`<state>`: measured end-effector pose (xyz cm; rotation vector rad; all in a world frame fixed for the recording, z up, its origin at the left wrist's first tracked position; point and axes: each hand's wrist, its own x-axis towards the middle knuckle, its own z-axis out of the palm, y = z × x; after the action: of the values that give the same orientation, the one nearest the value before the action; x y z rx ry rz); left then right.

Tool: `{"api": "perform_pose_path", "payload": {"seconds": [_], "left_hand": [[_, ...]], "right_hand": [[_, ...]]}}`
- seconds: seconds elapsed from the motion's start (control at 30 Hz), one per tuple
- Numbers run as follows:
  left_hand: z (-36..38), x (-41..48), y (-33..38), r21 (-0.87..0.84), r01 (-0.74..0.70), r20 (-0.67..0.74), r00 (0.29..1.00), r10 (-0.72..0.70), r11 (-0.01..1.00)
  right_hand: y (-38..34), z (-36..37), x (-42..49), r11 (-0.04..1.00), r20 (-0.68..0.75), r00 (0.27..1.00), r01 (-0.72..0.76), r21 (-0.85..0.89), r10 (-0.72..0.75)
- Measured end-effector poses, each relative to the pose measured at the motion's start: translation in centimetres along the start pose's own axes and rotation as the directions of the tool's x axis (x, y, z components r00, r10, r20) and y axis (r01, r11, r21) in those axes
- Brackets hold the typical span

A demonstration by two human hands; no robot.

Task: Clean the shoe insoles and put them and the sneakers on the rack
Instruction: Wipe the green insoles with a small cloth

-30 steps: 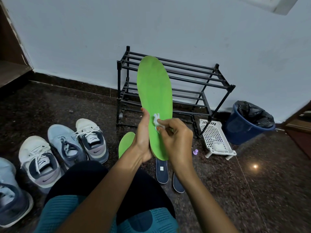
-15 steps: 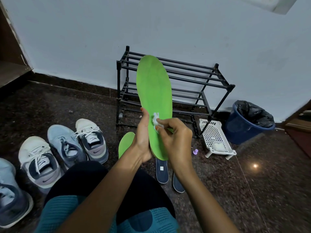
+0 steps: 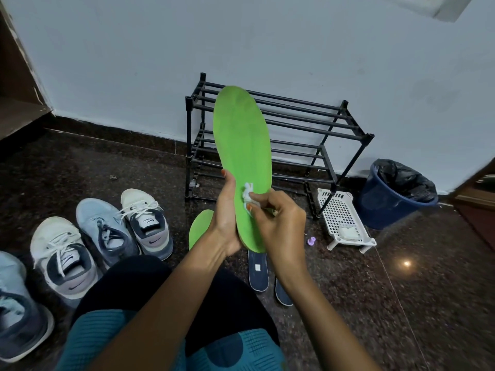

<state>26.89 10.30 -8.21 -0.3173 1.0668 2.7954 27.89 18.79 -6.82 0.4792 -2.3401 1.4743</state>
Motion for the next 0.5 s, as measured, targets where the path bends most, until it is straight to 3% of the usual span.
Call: {"api": "perform_pose_path", "payload": {"seconds": [0.17,0.3,0.5], "left_hand": [[-0.2,-0.1,0.2,-0.013,0.02,-0.014,1.0,-0.02,1.0],[-0.4,0.2,0.3,-0.059,-0.041,0.017,0.999,0.042,0.997],[0.0,-0.1,0.3,0.01,0.007,-0.013,1.0,-0.007,1.0]], "right_hand": [[-0.3,0.1,-0.5,0.999,0.034,0.999,-0.025,0.036,0.023],[-0.4,0.1,-1.9,0.996,0.083,0.996,-0.014,0.083,0.008],[-0.2,0.0,-0.4,1.0,0.006,1.0,0.015,-0.014,-0.015]]}}
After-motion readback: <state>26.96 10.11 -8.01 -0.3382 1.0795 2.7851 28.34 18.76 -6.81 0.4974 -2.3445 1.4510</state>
